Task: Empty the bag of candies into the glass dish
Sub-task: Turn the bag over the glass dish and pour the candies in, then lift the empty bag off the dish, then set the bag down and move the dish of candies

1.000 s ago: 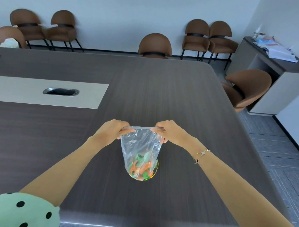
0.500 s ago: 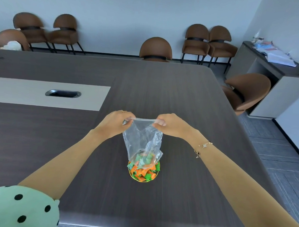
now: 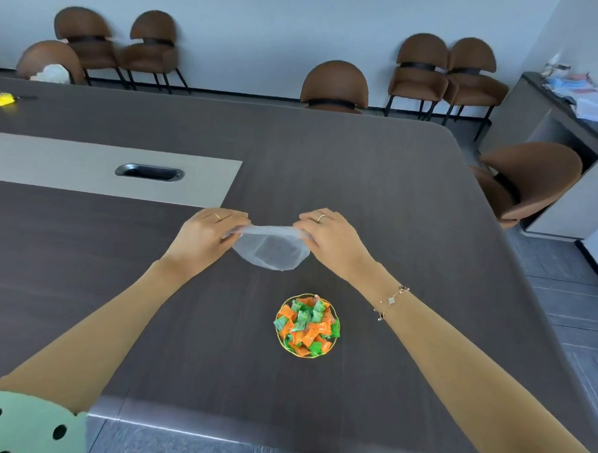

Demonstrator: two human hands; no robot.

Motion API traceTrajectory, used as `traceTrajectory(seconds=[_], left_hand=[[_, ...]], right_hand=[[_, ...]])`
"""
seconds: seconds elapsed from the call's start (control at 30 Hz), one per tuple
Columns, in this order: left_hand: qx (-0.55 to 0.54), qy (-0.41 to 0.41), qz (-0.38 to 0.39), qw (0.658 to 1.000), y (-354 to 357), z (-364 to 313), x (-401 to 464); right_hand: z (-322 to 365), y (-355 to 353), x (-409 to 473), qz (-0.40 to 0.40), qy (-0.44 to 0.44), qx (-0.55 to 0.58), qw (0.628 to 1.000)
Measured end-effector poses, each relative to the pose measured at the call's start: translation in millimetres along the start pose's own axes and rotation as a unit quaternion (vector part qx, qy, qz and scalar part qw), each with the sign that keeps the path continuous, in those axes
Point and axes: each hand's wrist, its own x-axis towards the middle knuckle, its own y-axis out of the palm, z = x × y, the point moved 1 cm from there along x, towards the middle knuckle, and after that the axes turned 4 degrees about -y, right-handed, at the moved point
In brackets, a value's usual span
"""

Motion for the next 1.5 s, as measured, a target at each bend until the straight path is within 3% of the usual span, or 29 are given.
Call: traceTrajectory(seconds=[0.27,0.4,0.47,0.67,0.87,1.1,1.17,1.33,1.5], left_hand=[[-0.002,-0.077,0.17,0.982,50,49,-108],[-0.057,-0.171,0.316,0.931,85,69,-155],[-0.044,-0.157,0.37,0.914,104,78,-171],[-0.042,-0.19,0.485,0.853,133,82,-193],[0.029,-0.164,0.483,0.859,141,85,-200],[0.026,-0.141,0.372,0.917,132,80,-178],[0.019,-0.139,0.349,0.927,130,68,-160],[-0.074,-0.199,0.349,0.913,145,27,-103],[-0.104,-0.162,0.357,0.914,175,-8,-83]], right_hand=[[49,127,-32,0.082,-0.046,0.017,0.995],[66,181,-56,0.195,-0.046,0.056,0.978],[70,202,-67,0.256,-0.041,0.046,0.965],[82,233,-83,0.3,-0.03,0.041,0.953],[85,243,-84,0.284,-0.032,0.021,0.958],[77,217,-81,0.212,-0.024,0.09,0.973],[59,202,-86,0.198,0.026,0.109,0.974],[-7,162,-115,0.198,0.196,0.13,0.951],[-48,160,-156,0.138,0.441,0.252,0.85]])
